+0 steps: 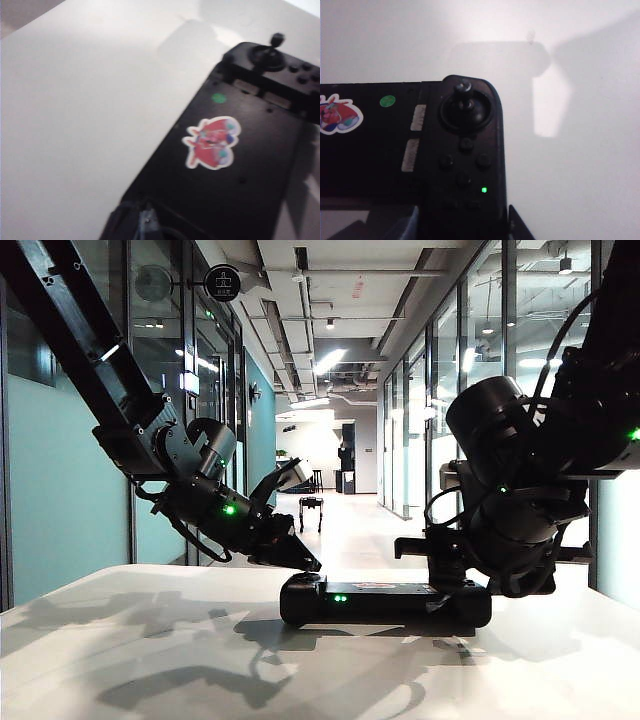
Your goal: Push the left joystick on the remote control sitting on the white table backward to make the robot dog back up in a straight line until it returns close to you.
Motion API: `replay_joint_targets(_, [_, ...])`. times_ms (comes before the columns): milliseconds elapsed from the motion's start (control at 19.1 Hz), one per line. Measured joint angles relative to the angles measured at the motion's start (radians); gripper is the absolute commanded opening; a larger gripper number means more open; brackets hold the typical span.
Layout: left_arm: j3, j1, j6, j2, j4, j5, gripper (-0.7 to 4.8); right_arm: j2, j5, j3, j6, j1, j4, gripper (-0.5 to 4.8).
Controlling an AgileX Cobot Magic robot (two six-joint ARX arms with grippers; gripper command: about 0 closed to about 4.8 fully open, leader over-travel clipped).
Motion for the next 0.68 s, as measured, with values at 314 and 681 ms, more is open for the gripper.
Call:
replay_joint_targets(314, [0.000,0.001,0.046,0.000,-0.027,0.031,-0.05,0.000,0.002,0.000,0.000,0.000,0.000,1.98])
replay_joint_targets(681, [0.000,0.000,0.067,-0.001,-0.045,0.037,-0.05,0.000,0.014,0.000,-0.001,0.000,-0.001,1.98])
